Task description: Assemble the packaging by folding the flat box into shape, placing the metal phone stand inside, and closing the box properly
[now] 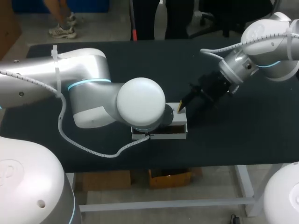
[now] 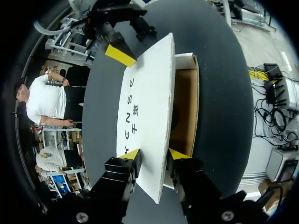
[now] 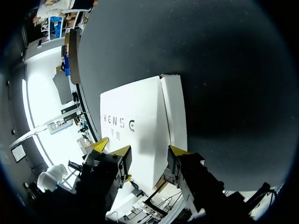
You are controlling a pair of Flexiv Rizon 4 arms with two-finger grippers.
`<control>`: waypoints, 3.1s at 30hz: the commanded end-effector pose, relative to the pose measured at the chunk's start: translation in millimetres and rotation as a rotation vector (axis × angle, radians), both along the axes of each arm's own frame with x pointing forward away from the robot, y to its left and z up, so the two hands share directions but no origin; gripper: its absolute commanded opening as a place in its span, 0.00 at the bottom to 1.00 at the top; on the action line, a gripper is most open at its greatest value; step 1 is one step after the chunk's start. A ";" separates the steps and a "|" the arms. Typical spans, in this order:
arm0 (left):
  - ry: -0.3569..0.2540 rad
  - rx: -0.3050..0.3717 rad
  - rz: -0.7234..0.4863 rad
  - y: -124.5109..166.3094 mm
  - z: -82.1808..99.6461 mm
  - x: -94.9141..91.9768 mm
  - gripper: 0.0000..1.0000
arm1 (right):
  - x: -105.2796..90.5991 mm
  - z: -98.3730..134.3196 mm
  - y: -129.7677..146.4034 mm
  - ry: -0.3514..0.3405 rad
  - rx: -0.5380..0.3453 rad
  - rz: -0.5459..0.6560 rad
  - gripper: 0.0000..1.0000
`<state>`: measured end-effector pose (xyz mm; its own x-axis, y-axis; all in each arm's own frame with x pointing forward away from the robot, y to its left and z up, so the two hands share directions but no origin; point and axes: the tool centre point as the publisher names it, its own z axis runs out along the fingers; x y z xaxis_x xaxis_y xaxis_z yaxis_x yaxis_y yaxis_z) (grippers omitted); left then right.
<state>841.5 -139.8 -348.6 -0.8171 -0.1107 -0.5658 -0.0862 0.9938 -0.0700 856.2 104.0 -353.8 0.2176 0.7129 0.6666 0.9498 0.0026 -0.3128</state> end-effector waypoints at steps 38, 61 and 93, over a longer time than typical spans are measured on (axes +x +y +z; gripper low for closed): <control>-0.066 0.018 0.000 -5.8 -17.4 -11.0 0.39 | -27.7 37.8 -1.6 -0.141 -0.025 0.023 0.00; -0.071 0.018 -0.007 -4.7 -16.8 -14.1 0.40 | -31.3 4.0 17.8 -0.102 -0.041 0.071 0.00; -0.076 0.002 -0.017 -3.4 -9.9 -18.7 0.42 | -42.7 -7.2 13.3 -0.074 -0.060 0.063 0.00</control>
